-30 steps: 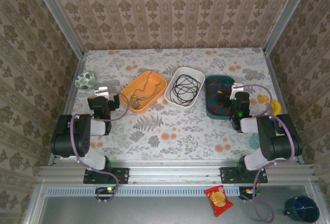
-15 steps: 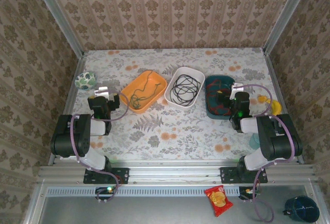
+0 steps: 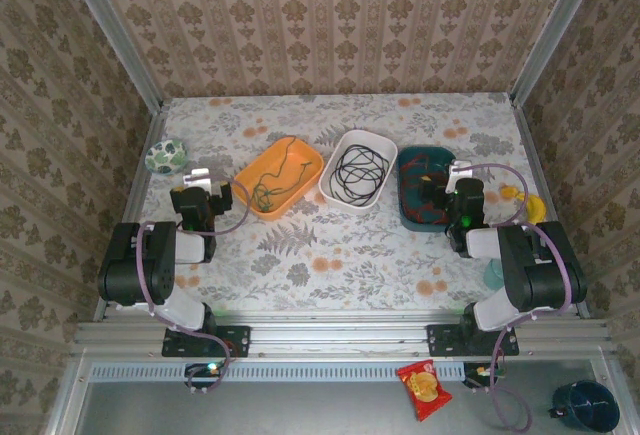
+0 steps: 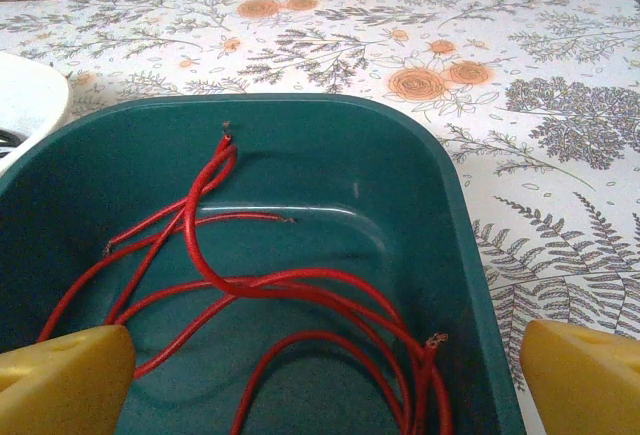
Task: Untangle the cables
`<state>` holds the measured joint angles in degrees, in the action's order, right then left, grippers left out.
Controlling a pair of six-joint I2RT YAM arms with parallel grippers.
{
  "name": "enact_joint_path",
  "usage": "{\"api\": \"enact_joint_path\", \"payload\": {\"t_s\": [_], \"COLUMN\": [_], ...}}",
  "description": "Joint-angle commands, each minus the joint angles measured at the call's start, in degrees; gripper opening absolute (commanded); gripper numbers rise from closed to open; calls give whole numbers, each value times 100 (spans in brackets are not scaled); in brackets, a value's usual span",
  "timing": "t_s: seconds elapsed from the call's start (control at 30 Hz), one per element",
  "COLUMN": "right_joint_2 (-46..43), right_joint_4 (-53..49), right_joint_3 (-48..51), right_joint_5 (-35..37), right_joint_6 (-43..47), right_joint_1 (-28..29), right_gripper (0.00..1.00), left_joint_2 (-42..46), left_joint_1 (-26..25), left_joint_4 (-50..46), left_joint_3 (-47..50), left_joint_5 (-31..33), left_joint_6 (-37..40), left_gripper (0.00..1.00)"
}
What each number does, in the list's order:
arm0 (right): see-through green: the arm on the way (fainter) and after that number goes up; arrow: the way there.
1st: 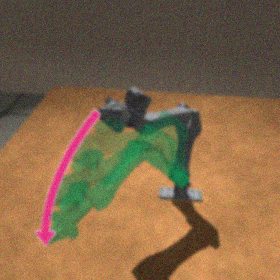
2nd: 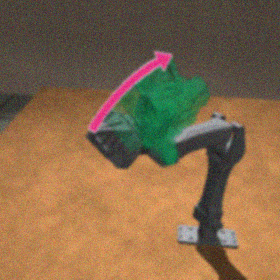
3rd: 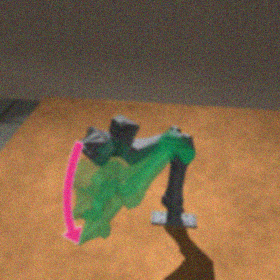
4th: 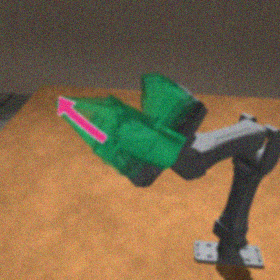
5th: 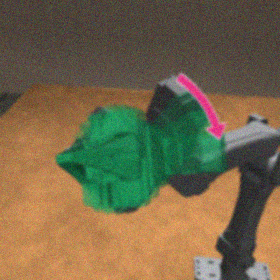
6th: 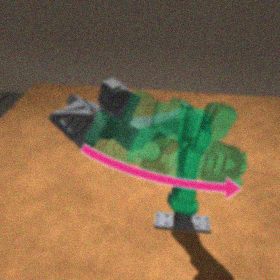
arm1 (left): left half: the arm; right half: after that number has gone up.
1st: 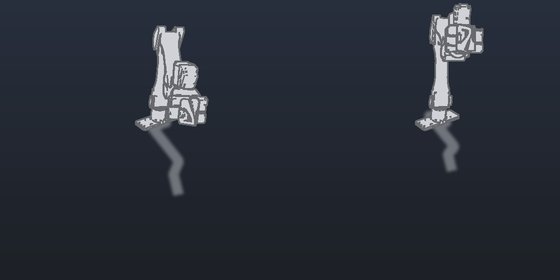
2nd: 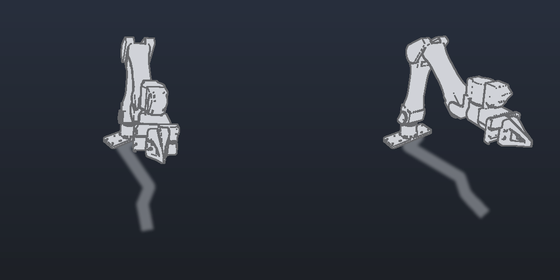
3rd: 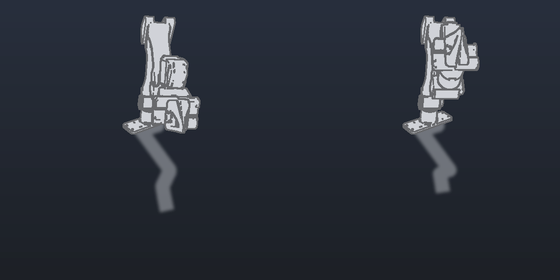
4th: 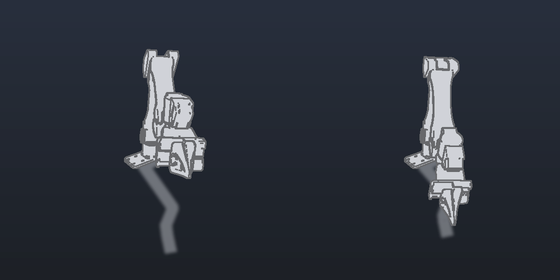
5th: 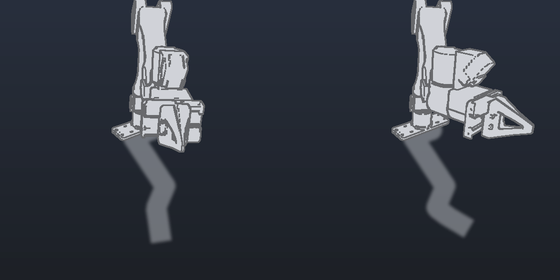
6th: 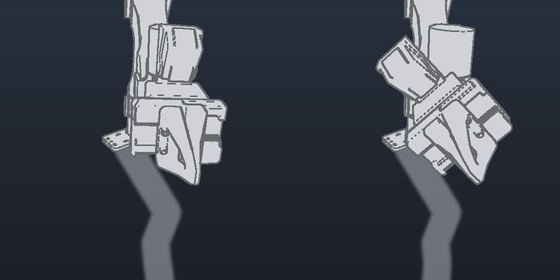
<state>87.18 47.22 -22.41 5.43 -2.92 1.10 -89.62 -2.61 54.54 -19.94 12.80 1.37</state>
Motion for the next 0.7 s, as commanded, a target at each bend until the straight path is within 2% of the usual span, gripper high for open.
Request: {"api": "enact_joint_path", "payload": {"t_s": [0.0,0.67], "right_joint_2": [48,36], "right_joint_4": [113,112], "right_joint_3": [-124,-115], "right_joint_5": [-88,-183], "right_joint_6": [90,81], "right_joint_1": [-14,-49], "right_gripper": [100,100], "left_joint_2": [15,16], "left_joint_1": [9,15], "left_joint_4": [162,156], "left_joint_3": [-97,-97], "left_joint_5": [-77,-76], "left_joint_6": [52,57], "left_gripper": [100,100]}}
